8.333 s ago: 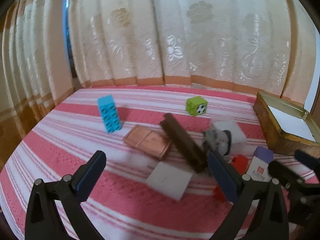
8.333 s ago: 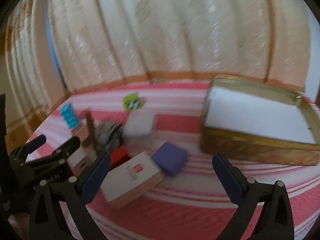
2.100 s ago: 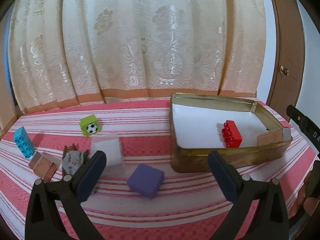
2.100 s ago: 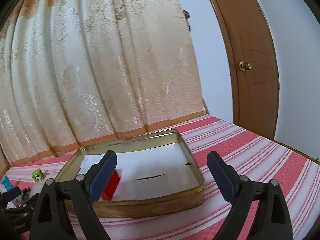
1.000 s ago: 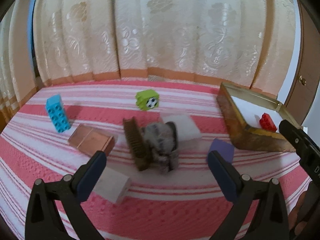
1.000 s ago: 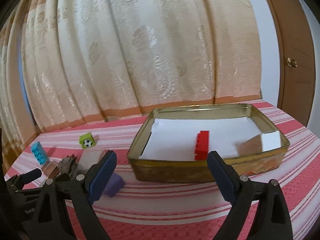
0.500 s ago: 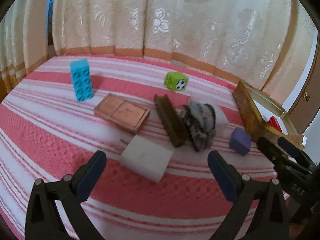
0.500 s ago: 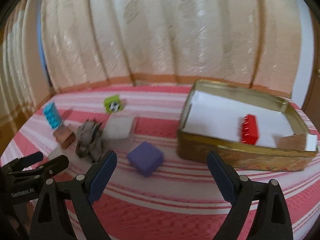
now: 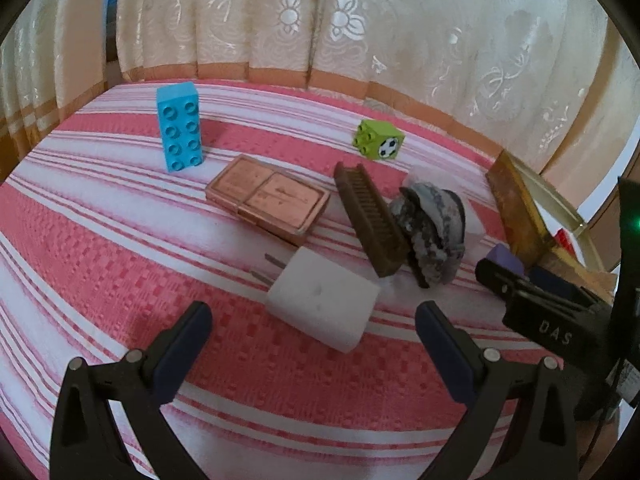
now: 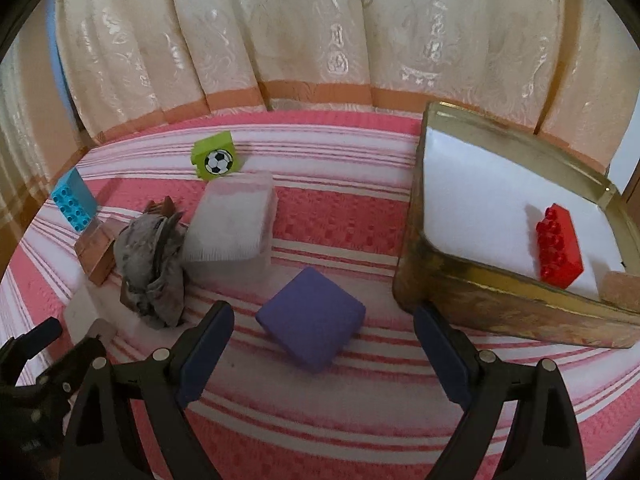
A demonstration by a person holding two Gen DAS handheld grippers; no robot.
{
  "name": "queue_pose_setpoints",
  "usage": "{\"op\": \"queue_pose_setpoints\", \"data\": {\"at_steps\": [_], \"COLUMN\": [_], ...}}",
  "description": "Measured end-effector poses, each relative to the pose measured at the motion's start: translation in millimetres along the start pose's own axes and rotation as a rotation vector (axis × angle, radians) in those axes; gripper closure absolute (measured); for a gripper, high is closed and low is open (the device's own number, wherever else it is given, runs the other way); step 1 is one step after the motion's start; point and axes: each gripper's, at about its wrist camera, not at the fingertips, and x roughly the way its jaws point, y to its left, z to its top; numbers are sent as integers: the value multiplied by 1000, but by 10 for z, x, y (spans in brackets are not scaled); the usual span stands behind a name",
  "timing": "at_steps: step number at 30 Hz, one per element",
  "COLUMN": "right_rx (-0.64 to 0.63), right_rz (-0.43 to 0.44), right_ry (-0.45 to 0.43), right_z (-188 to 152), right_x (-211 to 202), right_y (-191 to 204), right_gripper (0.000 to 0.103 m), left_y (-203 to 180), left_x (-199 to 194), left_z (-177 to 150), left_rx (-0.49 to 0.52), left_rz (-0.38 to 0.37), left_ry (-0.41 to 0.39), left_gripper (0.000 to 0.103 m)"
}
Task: Organize rigid objects
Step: 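Close the left tool on the white block while the right tool grips the purple cube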
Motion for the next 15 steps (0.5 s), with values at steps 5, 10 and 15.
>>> {"op": "queue_pose_setpoints", "data": {"at_steps": [5, 10, 15], "right_rx": [-50, -101, -67], "right_rz": [-7, 33, 148], "right_ry": [31, 7, -4], "right_z": [5, -25, -54], "right_x": [62, -6, -46], "right_y": [99, 183, 106], "right_gripper": [23, 48, 48], "left_y": [-43, -74, 14], "left_x": [46, 27, -18], "left_z": [21, 12, 12], "left_rx": [15, 43, 0], "left_rz": [84, 88, 18], "left_ry": [4, -6, -21], "left_gripper": [13, 43, 50]}}
